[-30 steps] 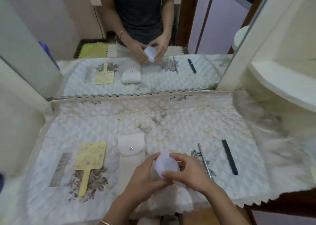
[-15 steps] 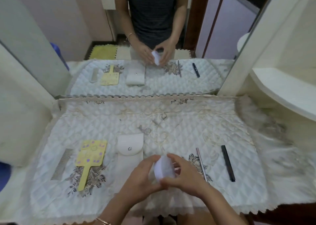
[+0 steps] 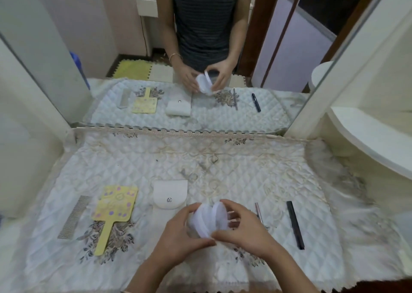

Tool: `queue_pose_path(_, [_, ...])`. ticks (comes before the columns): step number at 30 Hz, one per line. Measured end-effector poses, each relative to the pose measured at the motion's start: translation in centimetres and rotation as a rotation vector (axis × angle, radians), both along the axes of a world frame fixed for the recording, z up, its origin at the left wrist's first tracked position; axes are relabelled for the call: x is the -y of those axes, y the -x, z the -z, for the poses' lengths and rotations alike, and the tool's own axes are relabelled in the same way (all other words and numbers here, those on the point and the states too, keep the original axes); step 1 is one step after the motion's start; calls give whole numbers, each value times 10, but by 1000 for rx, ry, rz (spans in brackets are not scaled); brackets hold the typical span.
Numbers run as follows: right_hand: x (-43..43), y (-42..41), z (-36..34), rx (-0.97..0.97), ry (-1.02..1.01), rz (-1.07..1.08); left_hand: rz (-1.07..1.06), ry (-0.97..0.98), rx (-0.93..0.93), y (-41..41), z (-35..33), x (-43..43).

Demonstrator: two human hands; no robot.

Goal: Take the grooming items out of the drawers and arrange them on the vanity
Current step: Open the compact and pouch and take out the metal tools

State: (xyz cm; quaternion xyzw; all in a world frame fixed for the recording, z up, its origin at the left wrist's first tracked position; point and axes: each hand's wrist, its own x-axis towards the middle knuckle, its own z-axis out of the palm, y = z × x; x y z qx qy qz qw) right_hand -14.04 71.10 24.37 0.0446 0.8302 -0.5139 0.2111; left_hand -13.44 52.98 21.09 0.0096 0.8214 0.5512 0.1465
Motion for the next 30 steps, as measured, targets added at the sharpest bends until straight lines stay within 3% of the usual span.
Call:
queue_pose_path(7, [-22,9,0,-24,287,121,-98,-53,28,9,-9,-12])
queue_pose_path(12, [-41,20,-18,59,439,-46,147,48,98,-1,3,-12])
queue_pose_path(17, [-55,26,-22,193,632,-157,302,-131,259,5,-5,-11])
queue_pose_path(19, [-55,27,-15,235,762,-99,295,-123,201,7,-8,-16])
queue_pose_path(22, [-48,30,-1,254,919,136,113,-19,109,8,-13,-27])
queue_pose_path(26, [-39,36,22,178,766,389,-47,236,0,5,-4,-42])
queue_pose_path(30, [-29,51,29,197,688,427,-39,385,23,1,13,-60])
